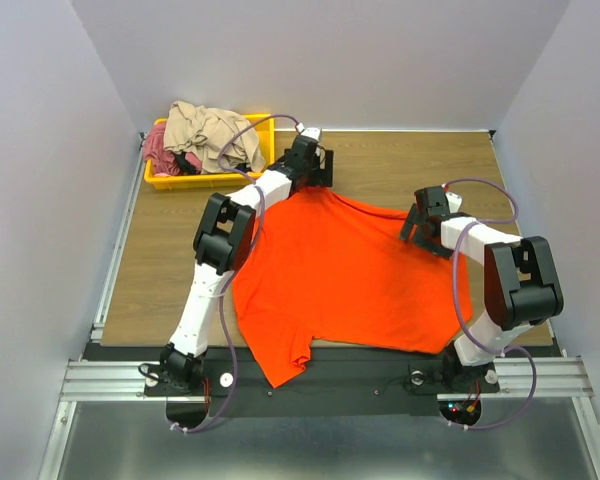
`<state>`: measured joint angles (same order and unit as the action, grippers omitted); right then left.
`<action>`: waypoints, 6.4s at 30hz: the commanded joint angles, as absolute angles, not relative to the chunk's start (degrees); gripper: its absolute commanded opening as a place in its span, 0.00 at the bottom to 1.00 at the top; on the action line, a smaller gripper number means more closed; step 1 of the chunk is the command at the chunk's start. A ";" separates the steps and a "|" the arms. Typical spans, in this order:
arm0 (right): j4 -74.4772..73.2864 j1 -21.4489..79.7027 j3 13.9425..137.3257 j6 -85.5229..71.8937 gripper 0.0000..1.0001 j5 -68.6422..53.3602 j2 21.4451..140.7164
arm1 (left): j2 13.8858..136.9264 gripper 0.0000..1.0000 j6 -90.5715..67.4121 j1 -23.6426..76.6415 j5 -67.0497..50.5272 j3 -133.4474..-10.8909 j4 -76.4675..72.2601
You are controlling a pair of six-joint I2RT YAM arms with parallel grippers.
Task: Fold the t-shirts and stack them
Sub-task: Flatten out the tshirt
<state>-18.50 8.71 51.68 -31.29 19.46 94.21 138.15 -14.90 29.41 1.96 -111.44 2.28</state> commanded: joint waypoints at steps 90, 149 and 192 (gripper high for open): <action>-22.06 4.13 87.62 -19.07 0.99 10.19 118.82 | 109.25 0.99 -17.40 25.49 2.72 -65.39 -16.00; -22.06 2.72 50.35 -31.64 1.00 22.24 88.93 | 112.75 0.99 -17.84 30.42 7.38 -77.51 -8.45; -31.20 0.26 49.58 -36.03 1.00 21.09 63.29 | 114.47 0.99 -17.04 28.46 6.94 -105.21 10.56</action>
